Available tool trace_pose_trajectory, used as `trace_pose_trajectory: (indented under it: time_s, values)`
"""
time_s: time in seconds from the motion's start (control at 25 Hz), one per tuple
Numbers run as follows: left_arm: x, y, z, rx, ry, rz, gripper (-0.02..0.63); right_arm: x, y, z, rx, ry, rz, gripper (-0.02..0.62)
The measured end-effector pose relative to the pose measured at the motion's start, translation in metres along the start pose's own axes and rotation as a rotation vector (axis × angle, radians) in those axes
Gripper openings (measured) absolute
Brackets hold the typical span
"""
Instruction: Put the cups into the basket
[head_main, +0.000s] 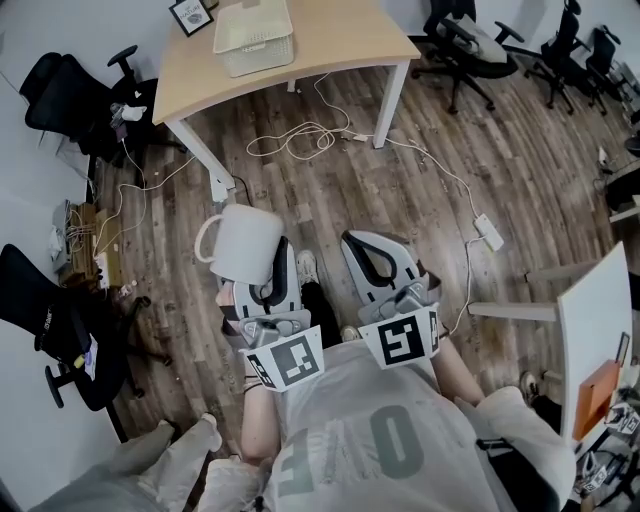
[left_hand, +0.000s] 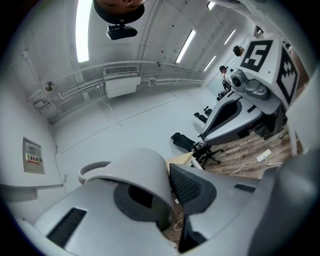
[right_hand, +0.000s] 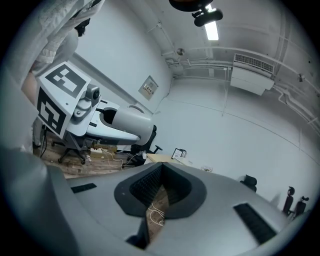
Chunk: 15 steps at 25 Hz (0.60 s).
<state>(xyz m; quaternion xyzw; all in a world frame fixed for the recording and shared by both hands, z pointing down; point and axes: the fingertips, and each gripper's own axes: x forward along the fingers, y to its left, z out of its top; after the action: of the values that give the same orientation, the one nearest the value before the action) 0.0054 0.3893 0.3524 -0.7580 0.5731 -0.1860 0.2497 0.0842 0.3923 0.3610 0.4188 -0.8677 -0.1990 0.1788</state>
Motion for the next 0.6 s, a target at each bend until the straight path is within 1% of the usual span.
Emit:
trace_pose_trajectory:
  time_s: [0.2, 0.32, 0.48, 0.6]
  values:
    - [0.052, 0.030, -0.016, -0.005, -0.021, 0.013, 0.083, 0.057, -0.021, 0.002, -0.018, -0.002, 0.007, -0.002]
    - [0.085, 0.055, -0.025, -0.011, -0.018, 0.004, 0.083, 0.098, -0.033, 0.008, -0.014, 0.004, 0.018, -0.002]
    - [0.129, 0.097, -0.039, -0.006, -0.032, 0.012, 0.083, 0.160, -0.052, 0.017, -0.002, 0.000, 0.030, -0.002]
    - [0.165, 0.133, -0.055, -0.003, -0.037, 0.024, 0.083, 0.210, -0.065, 0.026, -0.006, -0.011, 0.022, -0.002]
